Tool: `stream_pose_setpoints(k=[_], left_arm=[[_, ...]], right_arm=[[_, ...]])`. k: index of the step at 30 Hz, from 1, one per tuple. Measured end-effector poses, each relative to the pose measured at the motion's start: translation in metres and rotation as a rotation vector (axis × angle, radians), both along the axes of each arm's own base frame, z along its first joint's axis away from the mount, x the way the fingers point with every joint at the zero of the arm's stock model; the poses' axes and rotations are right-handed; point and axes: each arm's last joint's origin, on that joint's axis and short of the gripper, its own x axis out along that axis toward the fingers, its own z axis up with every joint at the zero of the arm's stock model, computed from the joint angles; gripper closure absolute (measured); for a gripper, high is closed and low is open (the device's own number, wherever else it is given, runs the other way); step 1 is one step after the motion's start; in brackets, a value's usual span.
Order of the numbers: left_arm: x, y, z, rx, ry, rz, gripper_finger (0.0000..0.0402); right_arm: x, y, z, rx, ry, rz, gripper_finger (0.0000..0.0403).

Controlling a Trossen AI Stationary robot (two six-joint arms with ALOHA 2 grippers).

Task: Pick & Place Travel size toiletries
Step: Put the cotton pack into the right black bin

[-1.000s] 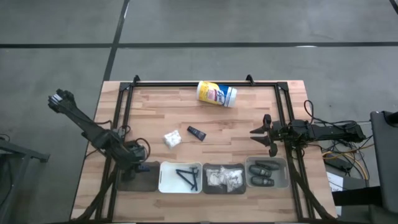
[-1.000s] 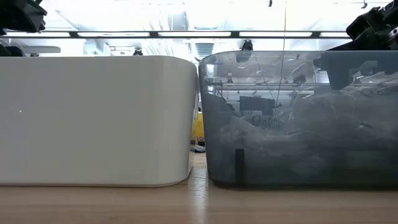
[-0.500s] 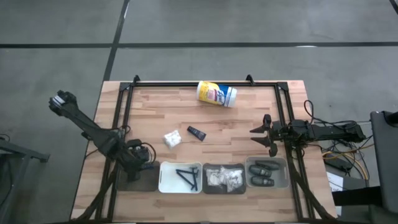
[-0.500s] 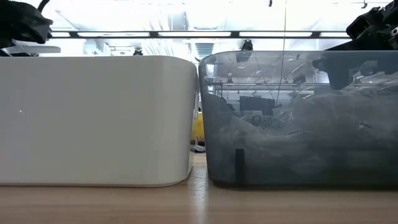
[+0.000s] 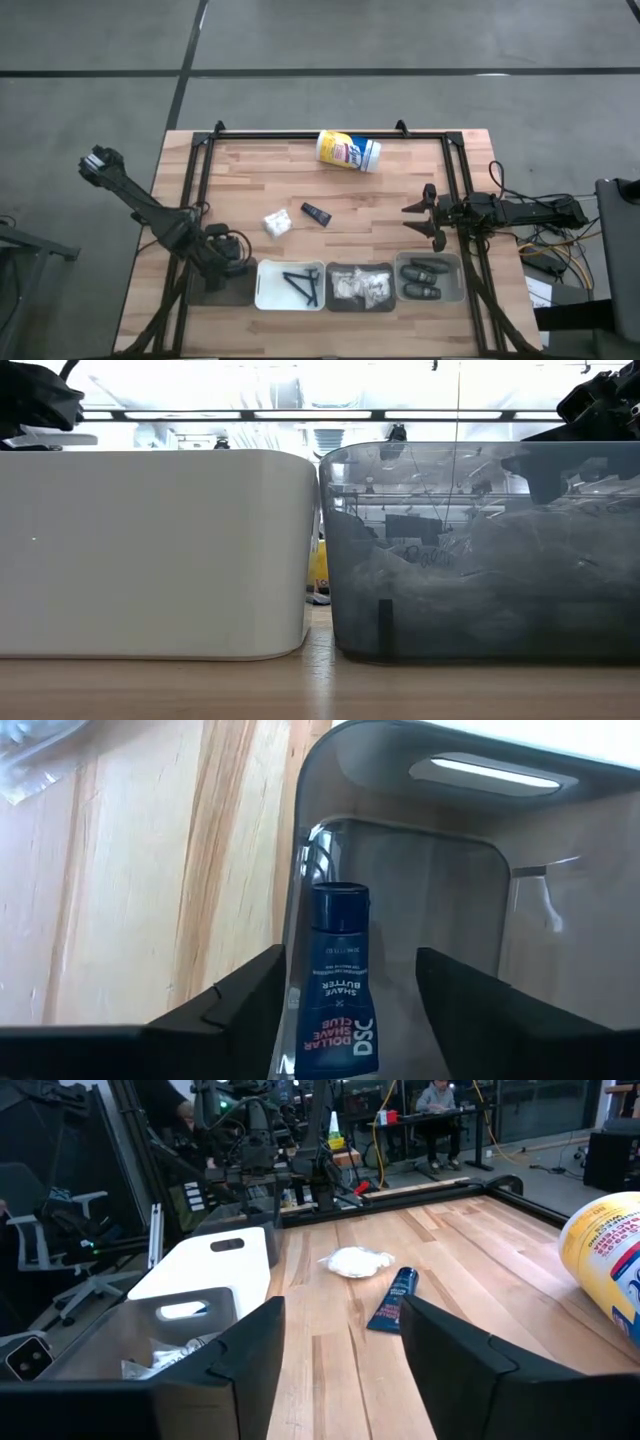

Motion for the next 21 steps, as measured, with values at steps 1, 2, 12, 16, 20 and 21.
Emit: stream_pose_setpoints(k=[1, 2, 12, 16, 20, 21], left_arm=[[0.000, 0.000, 0.000, 0.001, -0.002, -0.005, 0.0171], [0.000, 0.000, 0.001, 0.002, -0.005, -0.010, 0.0171], [-0.003, 0.007, 0.013, 0.082, -0.154, -0.005, 0.0172], [0.001, 0.012, 0.019, 0.213, -0.299, 0.066, 0.0172], [0.009, 0.012, 0.024, 0.288, -0.406, 0.034, 0.0172], [0.011, 0.011, 0.026, 0.290, -0.425, 0.023, 0.0172]], right_arm=[[0.000, 0.000, 0.000, 0.000, 0.000, 0.000, 0.0207], [0.000, 0.000, 0.000, 0.000, 0.000, 0.000, 0.0206], [0.000, 0.000, 0.000, 0.000, 0.000, 0.000, 0.0217], [0.000, 0.000, 0.000, 0.000, 0.000, 0.000, 0.0230], [0.000, 0.000, 0.000, 0.000, 0.000, 0.000, 0.0242], [0.000, 0.000, 0.000, 0.000, 0.000, 0.000, 0.0245]])
